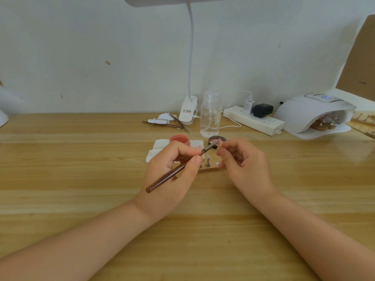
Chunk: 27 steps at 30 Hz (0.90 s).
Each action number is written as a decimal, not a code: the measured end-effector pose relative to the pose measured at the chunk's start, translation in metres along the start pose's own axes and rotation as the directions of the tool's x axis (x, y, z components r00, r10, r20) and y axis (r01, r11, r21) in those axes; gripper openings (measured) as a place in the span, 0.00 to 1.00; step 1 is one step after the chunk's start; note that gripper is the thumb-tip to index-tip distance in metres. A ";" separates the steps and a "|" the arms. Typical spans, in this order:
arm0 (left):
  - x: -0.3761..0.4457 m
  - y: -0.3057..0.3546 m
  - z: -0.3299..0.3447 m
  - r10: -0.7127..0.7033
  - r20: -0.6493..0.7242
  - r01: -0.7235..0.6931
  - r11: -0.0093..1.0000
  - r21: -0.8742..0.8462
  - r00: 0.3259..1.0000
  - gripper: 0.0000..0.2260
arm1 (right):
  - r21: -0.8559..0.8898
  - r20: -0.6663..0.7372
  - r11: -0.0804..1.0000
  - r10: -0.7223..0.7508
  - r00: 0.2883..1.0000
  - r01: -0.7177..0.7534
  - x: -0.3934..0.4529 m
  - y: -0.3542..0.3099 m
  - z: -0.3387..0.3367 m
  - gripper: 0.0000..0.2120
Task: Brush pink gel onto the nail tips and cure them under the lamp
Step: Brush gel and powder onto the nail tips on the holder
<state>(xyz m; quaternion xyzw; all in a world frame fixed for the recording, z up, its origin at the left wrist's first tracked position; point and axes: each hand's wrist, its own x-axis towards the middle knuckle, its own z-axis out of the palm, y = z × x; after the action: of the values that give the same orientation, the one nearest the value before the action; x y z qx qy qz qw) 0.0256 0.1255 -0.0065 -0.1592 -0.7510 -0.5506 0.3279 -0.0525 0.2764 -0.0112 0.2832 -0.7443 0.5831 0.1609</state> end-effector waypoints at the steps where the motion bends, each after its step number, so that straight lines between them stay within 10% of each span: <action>1: 0.000 0.000 0.000 0.011 0.007 -0.011 1.000 0.013 1.000 0.04 | -0.006 -0.005 1.000 -0.008 1.000 0.008 0.000 0.000 0.000 0.11; 16: 0.001 0.000 0.000 -0.012 -0.060 0.007 0.997 -0.081 0.998 0.07 | -0.108 -0.098 0.987 -0.133 0.986 0.123 0.001 0.003 -0.003 0.14; 27: 0.001 -0.002 -0.001 0.208 0.105 -0.229 0.938 0.262 0.973 0.08 | -0.062 -0.081 0.994 -0.095 0.992 0.090 0.001 0.001 -0.001 0.09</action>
<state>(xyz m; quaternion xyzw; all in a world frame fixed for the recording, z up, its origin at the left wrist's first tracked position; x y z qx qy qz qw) 0.0244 0.1235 -0.0068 -0.2157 -0.8092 -0.3958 0.3769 -0.0539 0.2779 -0.0115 0.2880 -0.7396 0.5644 0.2269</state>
